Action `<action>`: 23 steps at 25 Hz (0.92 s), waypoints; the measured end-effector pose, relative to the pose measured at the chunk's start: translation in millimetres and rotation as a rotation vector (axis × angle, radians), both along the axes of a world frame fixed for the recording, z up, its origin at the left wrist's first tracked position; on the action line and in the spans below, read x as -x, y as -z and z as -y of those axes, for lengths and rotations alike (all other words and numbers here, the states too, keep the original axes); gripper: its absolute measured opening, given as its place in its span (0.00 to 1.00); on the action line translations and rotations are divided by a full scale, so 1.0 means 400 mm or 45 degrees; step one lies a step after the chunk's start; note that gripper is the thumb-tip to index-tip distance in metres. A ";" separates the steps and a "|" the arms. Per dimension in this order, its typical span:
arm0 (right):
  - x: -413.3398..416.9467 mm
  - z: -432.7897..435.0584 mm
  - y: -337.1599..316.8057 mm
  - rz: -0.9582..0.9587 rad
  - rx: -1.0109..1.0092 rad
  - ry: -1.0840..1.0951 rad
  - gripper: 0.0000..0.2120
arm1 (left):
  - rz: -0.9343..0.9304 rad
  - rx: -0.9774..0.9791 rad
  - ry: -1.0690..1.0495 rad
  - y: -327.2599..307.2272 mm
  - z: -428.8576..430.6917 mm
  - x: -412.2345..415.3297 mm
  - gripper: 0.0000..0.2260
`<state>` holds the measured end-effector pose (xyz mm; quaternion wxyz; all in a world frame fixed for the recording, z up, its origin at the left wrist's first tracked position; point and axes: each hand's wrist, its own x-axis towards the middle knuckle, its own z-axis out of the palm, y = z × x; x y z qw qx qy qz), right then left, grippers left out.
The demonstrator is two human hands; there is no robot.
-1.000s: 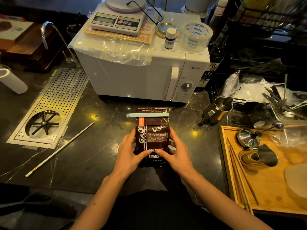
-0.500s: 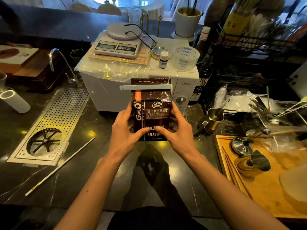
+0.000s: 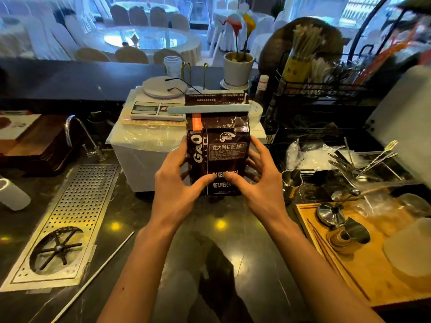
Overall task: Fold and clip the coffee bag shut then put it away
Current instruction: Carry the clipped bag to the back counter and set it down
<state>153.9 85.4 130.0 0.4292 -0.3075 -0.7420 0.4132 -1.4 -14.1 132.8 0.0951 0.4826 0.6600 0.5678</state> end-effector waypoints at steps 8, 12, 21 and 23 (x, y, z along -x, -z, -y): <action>-0.141 0.086 0.009 0.005 0.016 0.281 0.40 | -0.017 0.025 0.324 -0.009 -0.002 -0.094 0.41; -0.278 0.161 -0.003 -0.071 0.015 0.422 0.40 | -0.060 -0.014 0.439 -0.035 0.027 -0.219 0.40; -0.792 0.437 -0.056 -0.128 -0.112 0.866 0.40 | 0.031 -0.054 0.925 -0.077 0.144 -0.726 0.41; -0.924 0.524 -0.060 -0.151 -0.143 1.006 0.40 | 0.064 -0.064 1.079 -0.084 0.178 -0.867 0.41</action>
